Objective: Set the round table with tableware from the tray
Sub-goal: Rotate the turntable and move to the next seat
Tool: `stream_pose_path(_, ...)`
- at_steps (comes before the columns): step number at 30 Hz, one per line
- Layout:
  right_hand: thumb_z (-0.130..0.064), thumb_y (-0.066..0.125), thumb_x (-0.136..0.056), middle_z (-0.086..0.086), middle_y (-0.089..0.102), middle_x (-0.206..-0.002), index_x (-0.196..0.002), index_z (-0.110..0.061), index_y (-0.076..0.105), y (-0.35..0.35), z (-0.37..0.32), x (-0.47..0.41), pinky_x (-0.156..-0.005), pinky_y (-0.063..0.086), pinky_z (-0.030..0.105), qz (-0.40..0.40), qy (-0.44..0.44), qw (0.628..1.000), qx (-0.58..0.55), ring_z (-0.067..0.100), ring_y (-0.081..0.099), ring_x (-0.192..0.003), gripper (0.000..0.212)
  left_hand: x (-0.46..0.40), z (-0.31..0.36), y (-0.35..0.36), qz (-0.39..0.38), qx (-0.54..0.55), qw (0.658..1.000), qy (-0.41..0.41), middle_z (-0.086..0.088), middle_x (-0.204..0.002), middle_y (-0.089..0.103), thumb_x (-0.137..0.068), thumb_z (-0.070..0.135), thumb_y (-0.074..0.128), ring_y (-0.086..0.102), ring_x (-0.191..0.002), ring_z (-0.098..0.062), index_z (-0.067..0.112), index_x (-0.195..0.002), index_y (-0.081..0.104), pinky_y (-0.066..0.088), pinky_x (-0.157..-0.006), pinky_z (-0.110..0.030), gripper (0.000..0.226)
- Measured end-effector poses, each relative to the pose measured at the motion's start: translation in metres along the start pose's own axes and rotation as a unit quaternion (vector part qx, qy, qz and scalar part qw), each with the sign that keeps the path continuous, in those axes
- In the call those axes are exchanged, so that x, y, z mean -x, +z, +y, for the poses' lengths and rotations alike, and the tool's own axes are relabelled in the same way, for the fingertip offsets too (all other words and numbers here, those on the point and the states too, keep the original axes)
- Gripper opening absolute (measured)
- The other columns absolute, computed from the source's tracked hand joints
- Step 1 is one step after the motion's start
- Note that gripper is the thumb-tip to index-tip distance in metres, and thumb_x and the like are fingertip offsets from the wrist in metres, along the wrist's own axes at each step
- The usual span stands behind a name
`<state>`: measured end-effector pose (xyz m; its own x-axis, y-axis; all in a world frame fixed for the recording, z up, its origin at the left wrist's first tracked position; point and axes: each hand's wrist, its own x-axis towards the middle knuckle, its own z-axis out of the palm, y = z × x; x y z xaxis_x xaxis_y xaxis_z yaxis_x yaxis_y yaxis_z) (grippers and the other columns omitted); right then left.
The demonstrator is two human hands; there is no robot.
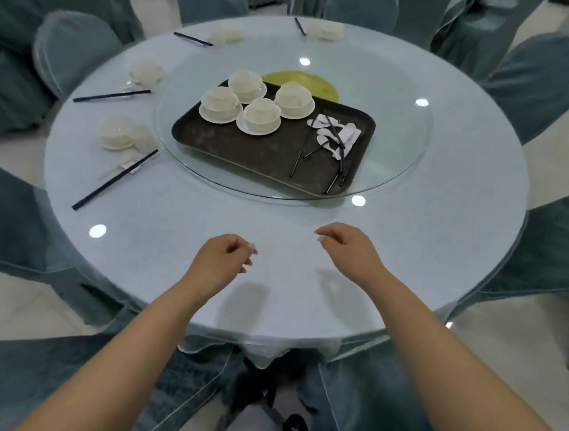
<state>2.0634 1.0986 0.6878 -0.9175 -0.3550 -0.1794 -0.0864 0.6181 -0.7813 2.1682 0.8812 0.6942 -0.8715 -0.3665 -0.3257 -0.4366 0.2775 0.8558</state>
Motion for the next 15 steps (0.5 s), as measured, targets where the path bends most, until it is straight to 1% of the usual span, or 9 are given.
stream_pose_path(3, -0.024, 0.054, -0.096, -0.014, 0.062, -0.103, -0.112, -0.021, 0.068, 0.000, 0.000, -0.019, -0.082, 0.038, 0.020, -0.004, 0.008, 1.000, 0.016, 0.006, 0.055, -0.096, 0.022, -0.023, 0.006, 0.000, 0.006, 0.001, 1.000, -0.001, 0.003, -0.081, 0.070, -0.094, 0.024, 0.056, 0.065, -0.069, -0.006, 0.014, -0.085, 0.071, 0.048, -0.061, -0.014, 0.020)
stream_pose_path(7, -0.024, 0.053, -0.096, -0.008, 0.063, -0.109, -0.115, -0.019, 0.067, -0.006, -0.002, -0.058, -0.087, 0.041, 0.023, -0.016, 0.016, 0.999, 0.041, 0.009, 0.055, -0.101, 0.024, -0.065, 0.015, -0.005, -0.002, -0.003, 1.000, -0.008, 0.001, -0.081, 0.070, -0.093, 0.023, 0.058, 0.064, -0.068, -0.007, 0.014, -0.084, 0.071, 0.047, -0.057, -0.012, 0.018)
stream_pose_path(11, -0.023, 0.052, -0.096, -0.008, 0.063, -0.108, -0.114, -0.019, 0.068, -0.010, -0.009, -0.106, -0.085, 0.040, 0.023, -0.017, 0.016, 0.999, 0.047, 0.009, 0.055, -0.099, 0.024, -0.123, 0.026, -0.018, -0.010, 0.001, 1.000, -0.030, -0.001, -0.090, 0.069, -0.094, 0.027, 0.057, 0.066, -0.078, -0.017, 0.016, -0.089, 0.069, 0.050, -0.067, -0.023, 0.017)
stream_pose_path(13, -0.023, 0.052, -0.097, -0.006, 0.065, -0.111, -0.113, -0.018, 0.068, -0.010, -0.016, -0.132, -0.087, 0.042, 0.025, -0.022, 0.013, 0.998, 0.058, 0.011, 0.058, -0.102, 0.024, -0.153, 0.031, -0.025, -0.002, -0.021, 0.999, -0.029, 0.001, -0.095, 0.066, -0.093, 0.028, 0.058, 0.066, -0.082, -0.016, 0.018, -0.094, 0.065, 0.051, -0.073, -0.027, 0.013)
stream_pose_path(15, -0.025, 0.051, -0.098, -0.005, 0.066, -0.113, -0.112, -0.017, 0.068, -0.007, -0.024, -0.157, -0.092, 0.044, 0.027, -0.032, 0.017, 0.997, 0.066, 0.013, 0.059, -0.105, 0.024, -0.182, 0.037, -0.031, 0.003, -0.026, 0.999, -0.036, 0.003, -0.099, 0.063, -0.093, 0.029, 0.058, 0.065, -0.086, -0.015, 0.018, -0.101, 0.062, 0.052, -0.081, -0.032, 0.014)
